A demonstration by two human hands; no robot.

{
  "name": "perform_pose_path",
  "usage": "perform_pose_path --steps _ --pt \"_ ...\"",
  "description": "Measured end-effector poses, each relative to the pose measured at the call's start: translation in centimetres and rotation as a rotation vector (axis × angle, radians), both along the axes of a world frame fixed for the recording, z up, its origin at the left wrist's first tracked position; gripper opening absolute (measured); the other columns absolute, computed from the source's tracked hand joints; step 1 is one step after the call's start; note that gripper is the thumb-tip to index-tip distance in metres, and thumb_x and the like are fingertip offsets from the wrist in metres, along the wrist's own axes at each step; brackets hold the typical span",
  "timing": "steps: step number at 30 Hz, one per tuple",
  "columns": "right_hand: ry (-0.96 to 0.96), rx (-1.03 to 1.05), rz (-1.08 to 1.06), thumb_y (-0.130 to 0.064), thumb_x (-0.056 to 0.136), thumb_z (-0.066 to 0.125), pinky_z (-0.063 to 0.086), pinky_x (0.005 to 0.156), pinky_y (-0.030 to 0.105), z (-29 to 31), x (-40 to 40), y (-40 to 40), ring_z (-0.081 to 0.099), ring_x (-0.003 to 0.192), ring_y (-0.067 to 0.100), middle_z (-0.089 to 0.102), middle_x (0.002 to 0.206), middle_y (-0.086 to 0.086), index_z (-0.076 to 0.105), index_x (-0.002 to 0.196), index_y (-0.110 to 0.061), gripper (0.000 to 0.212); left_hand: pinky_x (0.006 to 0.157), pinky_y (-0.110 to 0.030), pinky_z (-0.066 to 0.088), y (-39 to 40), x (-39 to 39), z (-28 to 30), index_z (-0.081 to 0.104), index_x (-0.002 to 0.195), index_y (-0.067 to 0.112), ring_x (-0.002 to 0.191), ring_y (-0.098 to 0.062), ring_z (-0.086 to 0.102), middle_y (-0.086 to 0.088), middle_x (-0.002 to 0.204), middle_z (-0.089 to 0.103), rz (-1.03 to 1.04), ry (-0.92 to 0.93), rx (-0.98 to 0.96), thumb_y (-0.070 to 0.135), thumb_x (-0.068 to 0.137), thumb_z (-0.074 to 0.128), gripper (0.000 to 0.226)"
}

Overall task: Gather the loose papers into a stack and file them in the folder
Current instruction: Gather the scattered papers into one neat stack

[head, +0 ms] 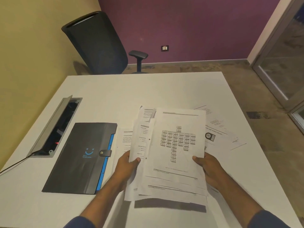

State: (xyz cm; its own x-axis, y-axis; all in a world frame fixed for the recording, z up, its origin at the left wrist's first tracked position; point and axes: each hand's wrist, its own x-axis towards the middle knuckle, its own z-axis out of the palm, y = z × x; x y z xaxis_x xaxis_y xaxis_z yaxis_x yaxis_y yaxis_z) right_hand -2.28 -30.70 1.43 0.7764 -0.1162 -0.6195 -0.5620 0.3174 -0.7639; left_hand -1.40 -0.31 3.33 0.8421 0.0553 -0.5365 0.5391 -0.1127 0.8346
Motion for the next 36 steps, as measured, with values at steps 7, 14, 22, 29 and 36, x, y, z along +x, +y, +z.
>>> perform_pose_path --steps 7,14,22,29,36 --pt "0.096 -0.033 0.135 0.005 0.087 0.060 0.052 0.094 0.047 -3.1 -0.9 4.5 0.070 0.098 0.030 0.077 0.101 0.009 0.070 0.111 -0.004 0.027 0.067 -0.033 0.057 -1.3 -1.3 -0.8 0.047 0.126 0.019 0.095 -0.021 0.067 0.001 0.112 0.066 0.187 0.190 0.014 0.053 0.100 0.037 0.044" --pt "0.048 -0.116 0.173 0.012 0.076 0.063 0.054 0.065 0.026 -3.2 -0.5 6.1 0.075 0.082 0.015 0.079 0.091 -0.001 0.067 0.104 -0.013 0.038 0.065 -0.029 0.060 0.0 -1.8 -1.4 0.060 0.121 0.019 0.092 -0.018 0.070 0.002 0.108 0.073 -0.022 0.178 0.080 0.009 0.084 0.071 0.040" --pt "-0.135 0.005 0.318 0.019 0.074 0.058 0.055 0.090 0.041 2.7 1.6 4.9 0.070 0.101 0.028 0.074 0.110 0.013 0.068 0.113 -0.005 0.046 0.057 -0.025 0.052 2.9 0.5 1.7 0.075 0.084 0.012 0.069 -0.016 0.066 -0.001 0.074 0.075 -0.204 0.092 -0.029 -0.002 0.055 0.067 0.033" --pt "-0.408 -0.295 0.246 0.008 0.073 0.072 0.059 0.069 0.024 8.5 3.7 5.2 0.075 0.078 0.013 0.079 0.086 -0.003 0.078 0.078 -0.026 0.035 0.082 -0.034 0.058 1.3 3.0 5.7 0.073 0.101 0.018 0.095 -0.022 0.073 0.001 0.098 0.079 -0.098 -0.267 0.030 -0.004 0.067 0.069 0.041" --pt "-0.590 -0.334 0.287 -0.004 0.077 0.077 0.056 0.064 0.013 9.7 3.6 4.6 0.069 0.084 -0.003 0.074 0.087 -0.023 0.071 0.089 -0.050 0.048 0.078 -0.024 0.058 1.2 3.9 6.6 0.065 0.107 0.033 0.104 -0.020 0.068 -0.001 0.109 0.074 -0.172 -0.423 -0.049 -0.002 0.078 0.078 0.047"
